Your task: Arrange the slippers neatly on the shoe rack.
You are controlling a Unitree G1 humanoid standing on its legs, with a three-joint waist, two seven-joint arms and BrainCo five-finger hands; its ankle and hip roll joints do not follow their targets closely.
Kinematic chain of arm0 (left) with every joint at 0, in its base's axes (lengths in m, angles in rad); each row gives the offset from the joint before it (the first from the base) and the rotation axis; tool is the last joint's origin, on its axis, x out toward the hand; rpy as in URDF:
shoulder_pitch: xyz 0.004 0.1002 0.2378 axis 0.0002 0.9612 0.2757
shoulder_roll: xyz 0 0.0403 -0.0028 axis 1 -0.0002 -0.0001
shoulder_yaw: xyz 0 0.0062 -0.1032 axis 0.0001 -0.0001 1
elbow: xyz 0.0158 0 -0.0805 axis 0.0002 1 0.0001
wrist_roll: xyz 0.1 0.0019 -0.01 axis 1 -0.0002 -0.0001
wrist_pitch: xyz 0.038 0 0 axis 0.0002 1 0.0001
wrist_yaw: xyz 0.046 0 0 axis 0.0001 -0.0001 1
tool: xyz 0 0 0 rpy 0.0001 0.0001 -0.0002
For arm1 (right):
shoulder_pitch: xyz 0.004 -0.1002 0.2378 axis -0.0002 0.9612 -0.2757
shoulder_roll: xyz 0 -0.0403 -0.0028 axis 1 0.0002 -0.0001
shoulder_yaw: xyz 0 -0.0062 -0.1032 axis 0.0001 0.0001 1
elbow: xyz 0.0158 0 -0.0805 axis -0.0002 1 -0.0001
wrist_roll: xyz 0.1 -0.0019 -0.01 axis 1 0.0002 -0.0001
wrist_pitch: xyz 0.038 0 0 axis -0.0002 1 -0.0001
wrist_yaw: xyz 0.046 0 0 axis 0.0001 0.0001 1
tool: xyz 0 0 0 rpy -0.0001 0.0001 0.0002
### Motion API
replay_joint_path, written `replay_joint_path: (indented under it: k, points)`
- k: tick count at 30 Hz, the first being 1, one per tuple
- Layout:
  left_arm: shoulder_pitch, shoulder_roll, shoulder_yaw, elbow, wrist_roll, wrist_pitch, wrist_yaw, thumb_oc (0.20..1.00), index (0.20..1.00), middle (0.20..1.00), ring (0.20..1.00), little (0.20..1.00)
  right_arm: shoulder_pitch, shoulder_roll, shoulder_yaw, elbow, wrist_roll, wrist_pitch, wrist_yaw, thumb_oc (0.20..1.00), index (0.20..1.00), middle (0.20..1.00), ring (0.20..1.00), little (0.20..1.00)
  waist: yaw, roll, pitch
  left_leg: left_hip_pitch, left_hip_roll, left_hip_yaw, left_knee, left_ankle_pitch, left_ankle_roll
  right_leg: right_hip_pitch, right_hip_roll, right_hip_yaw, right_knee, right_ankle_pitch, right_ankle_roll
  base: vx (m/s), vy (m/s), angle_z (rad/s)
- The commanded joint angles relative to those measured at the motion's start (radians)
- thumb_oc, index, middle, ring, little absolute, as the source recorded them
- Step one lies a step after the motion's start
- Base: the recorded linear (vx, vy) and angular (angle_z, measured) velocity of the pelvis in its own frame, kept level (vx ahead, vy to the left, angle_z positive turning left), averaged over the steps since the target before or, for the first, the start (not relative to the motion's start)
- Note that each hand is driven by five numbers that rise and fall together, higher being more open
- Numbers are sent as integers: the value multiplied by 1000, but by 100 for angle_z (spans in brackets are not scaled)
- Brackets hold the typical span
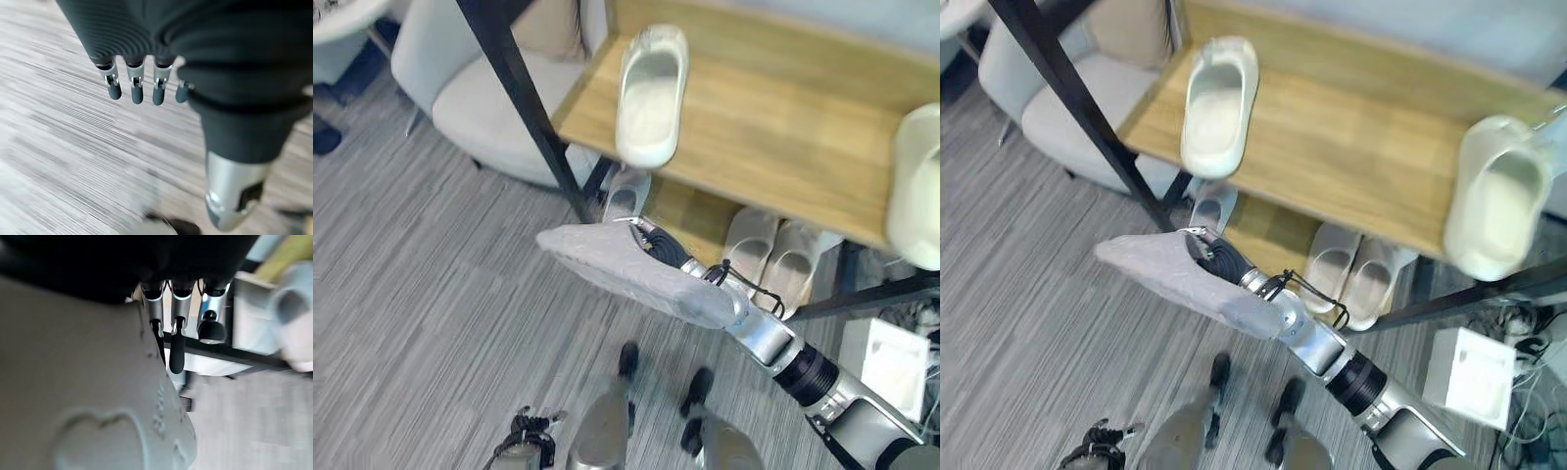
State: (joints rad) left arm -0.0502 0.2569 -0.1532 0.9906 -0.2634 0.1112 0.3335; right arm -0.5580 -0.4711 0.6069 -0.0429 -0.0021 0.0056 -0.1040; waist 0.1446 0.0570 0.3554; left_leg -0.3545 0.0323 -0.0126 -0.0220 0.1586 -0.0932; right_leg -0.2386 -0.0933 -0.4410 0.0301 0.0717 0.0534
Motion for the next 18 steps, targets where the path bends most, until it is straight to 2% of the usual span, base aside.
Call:
replay_joint_path:
  k: [1,2,3,6,7,12,14,16,17,18]
  points:
    - [-33,41,-27,-15,-30,-22,23,1000,1000,1000,1000,1000,-112,2,-51,-62,-166,-17,-103,200,200,200,200,200,-3,-22,11,-43,-16,80,83,-9,7,-52,6,-1,172,-190,-1,-66,-3,60]
    - [-33,41,-27,-15,-30,-22,23,1000,1000,1000,1000,1000,-113,1,-51,-62,-166,-17,-103,200,200,200,200,200,-3,-22,10,-46,-16,80,86,-10,7,-55,6,-1,174,-191,-1,33,-32,33]
    - [-40,53,-40,-36,-29,-28,19,1000,1000,1000,1000,1000,-153,-35,-64,-27,-254,-4,-150,200,200,200,200,200,-10,-22,27,-76,-12,88,151,-61,9,-92,-10,22,232,-227,0,63,-33,13]
    - [-43,60,-43,-53,-35,-37,14,1000,1000,1000,1000,1000,-169,-42,-81,-12,-262,-6,-167,200,200,200,200,200,-18,-18,29,-125,-6,102,196,-84,16,-152,-20,36,281,-236,-4,9,28,10]
    - [-51,72,-44,-78,-51,-46,12,1000,1000,1000,1000,1000,-218,-75,-98,27,-312,11,-201,200,200,200,200,200,-18,-15,37,-174,3,109,237,-102,23,-207,-29,51,325,-242,-7,-25,72,13]
    - [-71,89,-43,-125,-74,-59,15,1000,1000,1000,1000,1000,-280,-139,-138,66,-408,47,-262,200,200,200,200,200,-26,-16,43,-263,13,115,311,-133,33,-300,-38,80,395,-258,-12,-28,35,-7]
    - [-39,104,-47,-265,-75,-73,16,1000,1000,1000,1000,1000,-274,-158,-178,63,-452,65,-298,200,200,200,200,200,-26,-13,47,-299,11,112,341,-147,41,-338,-40,87,426,-267,-17,-34,23,-3]
    - [-27,105,-45,-269,-79,-75,13,1000,1000,1000,1000,1000,-282,-168,-188,76,-492,72,-315,200,200,200,200,200,-26,-13,50,-319,11,111,359,-157,44,-356,-42,91,439,-270,-18,-38,28,-1]
    - [2,121,-37,-374,-96,-92,9,1000,1000,1000,1000,1000,-293,-180,-219,115,-547,105,-368,200,200,200,200,200,-27,-12,64,-376,12,107,423,-180,57,-415,-44,107,499,-278,-23,-58,45,-2]
    - [4,123,-36,-378,-96,-90,10,1000,1000,1000,1000,1000,-292,-179,-219,115,-547,105,-369,200,200,200,200,200,-26,-13,61,-381,13,108,428,-183,57,-420,-45,108,503,-280,-23,-90,52,-12]
